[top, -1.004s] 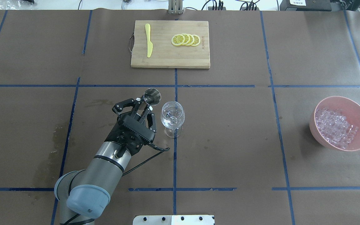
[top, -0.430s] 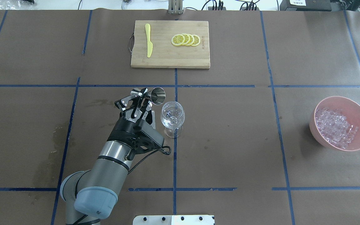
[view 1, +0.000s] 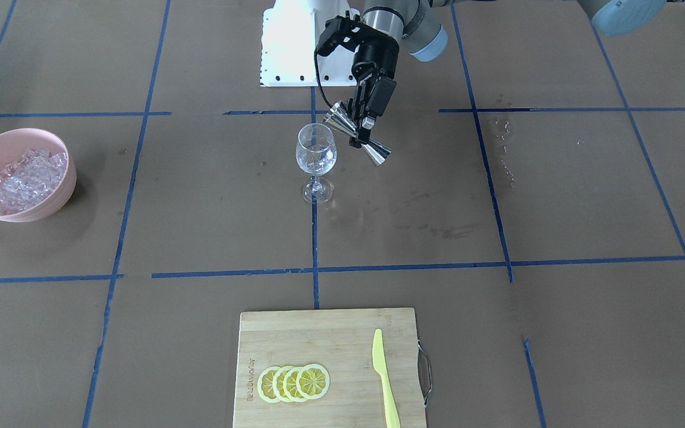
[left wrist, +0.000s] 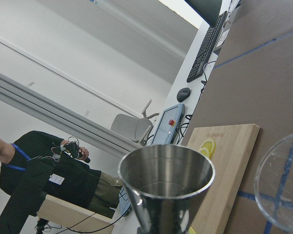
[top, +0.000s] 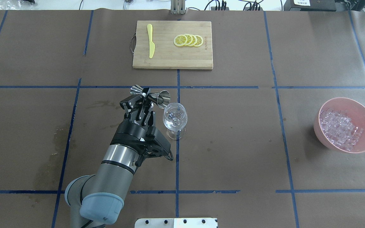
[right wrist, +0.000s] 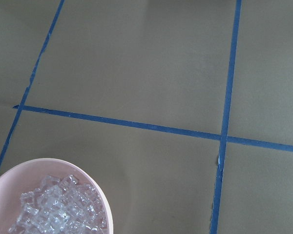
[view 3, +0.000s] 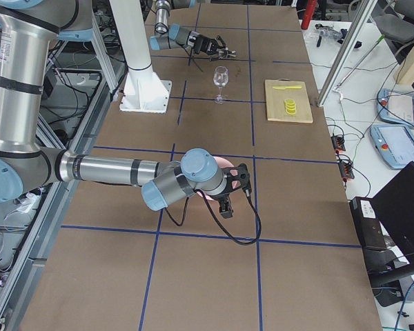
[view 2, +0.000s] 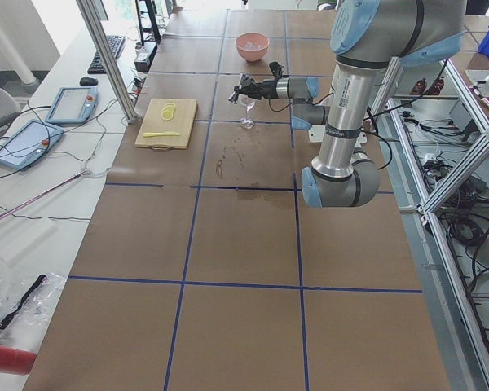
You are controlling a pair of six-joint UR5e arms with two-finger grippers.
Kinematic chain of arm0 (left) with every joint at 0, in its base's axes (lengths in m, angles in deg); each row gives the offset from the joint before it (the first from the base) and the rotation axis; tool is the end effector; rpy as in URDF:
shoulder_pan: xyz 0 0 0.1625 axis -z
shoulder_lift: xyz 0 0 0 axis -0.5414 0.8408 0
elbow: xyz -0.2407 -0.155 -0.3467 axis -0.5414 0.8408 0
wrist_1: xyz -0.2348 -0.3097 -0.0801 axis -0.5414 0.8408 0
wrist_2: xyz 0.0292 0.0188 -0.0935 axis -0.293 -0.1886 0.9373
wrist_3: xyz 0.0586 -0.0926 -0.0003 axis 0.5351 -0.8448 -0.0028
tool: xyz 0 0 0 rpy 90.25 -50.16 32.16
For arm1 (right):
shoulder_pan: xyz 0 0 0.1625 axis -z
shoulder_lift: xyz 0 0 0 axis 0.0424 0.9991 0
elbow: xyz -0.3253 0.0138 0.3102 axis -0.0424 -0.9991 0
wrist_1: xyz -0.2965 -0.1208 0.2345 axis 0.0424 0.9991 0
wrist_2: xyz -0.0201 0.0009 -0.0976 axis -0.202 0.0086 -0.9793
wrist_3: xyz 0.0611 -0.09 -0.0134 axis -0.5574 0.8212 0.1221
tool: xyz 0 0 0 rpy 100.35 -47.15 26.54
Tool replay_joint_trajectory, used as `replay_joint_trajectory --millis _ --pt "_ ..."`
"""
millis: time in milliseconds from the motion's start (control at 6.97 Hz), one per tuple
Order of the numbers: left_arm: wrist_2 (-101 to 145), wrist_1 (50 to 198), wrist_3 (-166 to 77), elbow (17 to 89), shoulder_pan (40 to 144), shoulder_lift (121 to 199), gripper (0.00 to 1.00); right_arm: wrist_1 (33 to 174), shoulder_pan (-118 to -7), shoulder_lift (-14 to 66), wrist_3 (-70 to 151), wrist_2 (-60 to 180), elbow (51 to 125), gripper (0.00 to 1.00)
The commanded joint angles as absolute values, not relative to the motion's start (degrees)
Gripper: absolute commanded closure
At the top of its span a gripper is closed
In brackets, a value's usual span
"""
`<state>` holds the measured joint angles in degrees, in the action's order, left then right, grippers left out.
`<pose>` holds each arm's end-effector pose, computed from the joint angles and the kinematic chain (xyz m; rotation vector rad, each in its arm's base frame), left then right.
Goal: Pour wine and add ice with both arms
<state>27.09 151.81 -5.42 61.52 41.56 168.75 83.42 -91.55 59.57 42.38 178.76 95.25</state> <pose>0.5124 -0.3132 0.2277 1.6099 -0.0702 0.5528 0.0413 -0.3918 0.6289 0.3734 -0.9347 -0.0218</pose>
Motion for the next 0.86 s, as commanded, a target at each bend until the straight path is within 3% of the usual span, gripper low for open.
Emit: replay_joint_trajectory --millis 0,717 --pt "24.99 151.81 4.99 60.80 40.96 169.89 1.00 83.35 -91.55 59.57 42.37 178.76 94.47 0.00" --pt "21.04 151.81 20.31 60.71 39.81 170.33 1.00 83.09 -91.55 59.83 42.37 178.76 94.03 0.00"
